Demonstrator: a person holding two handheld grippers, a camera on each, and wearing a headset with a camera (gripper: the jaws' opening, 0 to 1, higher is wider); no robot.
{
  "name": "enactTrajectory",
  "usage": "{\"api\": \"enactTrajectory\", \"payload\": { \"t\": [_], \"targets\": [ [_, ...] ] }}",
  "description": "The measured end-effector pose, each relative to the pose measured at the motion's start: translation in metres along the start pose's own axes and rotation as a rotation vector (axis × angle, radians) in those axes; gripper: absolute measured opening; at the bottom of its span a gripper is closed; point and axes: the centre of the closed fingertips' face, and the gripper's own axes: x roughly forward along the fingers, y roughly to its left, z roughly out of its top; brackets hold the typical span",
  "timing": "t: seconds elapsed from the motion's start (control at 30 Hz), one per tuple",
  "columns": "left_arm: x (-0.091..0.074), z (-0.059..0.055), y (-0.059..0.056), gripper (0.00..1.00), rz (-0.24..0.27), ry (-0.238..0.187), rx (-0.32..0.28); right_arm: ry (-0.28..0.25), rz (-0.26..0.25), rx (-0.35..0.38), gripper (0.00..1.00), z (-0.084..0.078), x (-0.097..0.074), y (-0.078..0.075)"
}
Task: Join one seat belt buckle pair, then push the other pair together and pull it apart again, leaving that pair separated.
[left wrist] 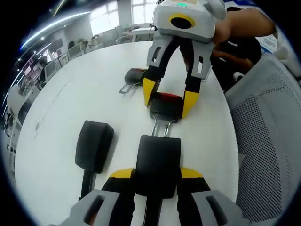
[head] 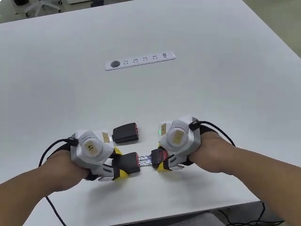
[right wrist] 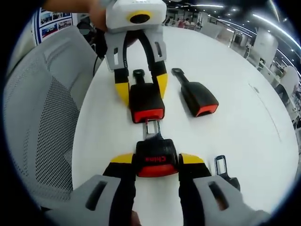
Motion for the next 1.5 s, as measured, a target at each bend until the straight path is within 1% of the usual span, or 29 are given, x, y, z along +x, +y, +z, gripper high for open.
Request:
{"api": "enactTrajectory", "payload": {
  "t": [0.17,0.27,0.5,0.63,0.8,0.97,1.2,1.23,1.27,1.4,1.5],
  "targets": [
    [-0.001,0.003,-0.003,0.35,0.0,-0.001,0.001,-0.014,0.011,-0.008,0.34,0.004,0.002,0.005],
    [-0.001,0.002,-0.002,0.35,-0.006,0.004,0.013,-0.024,0.014,-0.013,0.34,0.007,0.006,0.004],
    [-0.001,0.003,-0.003,0.34,-0.019,0.005,0.036,-0.06,0.028,0.019,0.34,0.009,0.004,0.005],
    [-0.002,0.005,-0.005,0.34,-0.022,0.006,0.043,-0.059,0.024,0.01,0.33,0.01,0.006,0.006],
    [-0.002,0.004,-0.004,0.34,-0.026,0.017,0.056,-0.054,0.021,0.002,0.33,0.011,0.007,0.007],
    [-0.003,0.007,-0.006,0.33,-0.028,0.013,0.06,-0.049,0.018,0.003,0.33,0.013,0.007,0.009],
    [-0.004,0.01,-0.009,0.33,-0.041,0.021,0.086,-0.018,0.054,-0.045,0.32,0.013,0.008,0.01],
    [-0.005,0.01,-0.01,0.33,-0.043,0.021,0.091,-0.017,0.056,-0.046,0.32,0.013,0.011,0.007],
    [-0.005,0.01,-0.01,0.33,-0.044,0.021,0.092,-0.017,0.056,-0.046,0.32,0.013,0.011,0.006],
    [-0.005,0.011,-0.011,0.33,-0.045,0.015,0.092,-0.015,0.051,-0.039,0.32,0.012,0.01,0.008],
    [-0.005,0.01,-0.01,0.33,-0.047,0.012,0.096,-0.025,0.05,-0.035,0.32,0.017,0.013,0.01]
  ]
}}
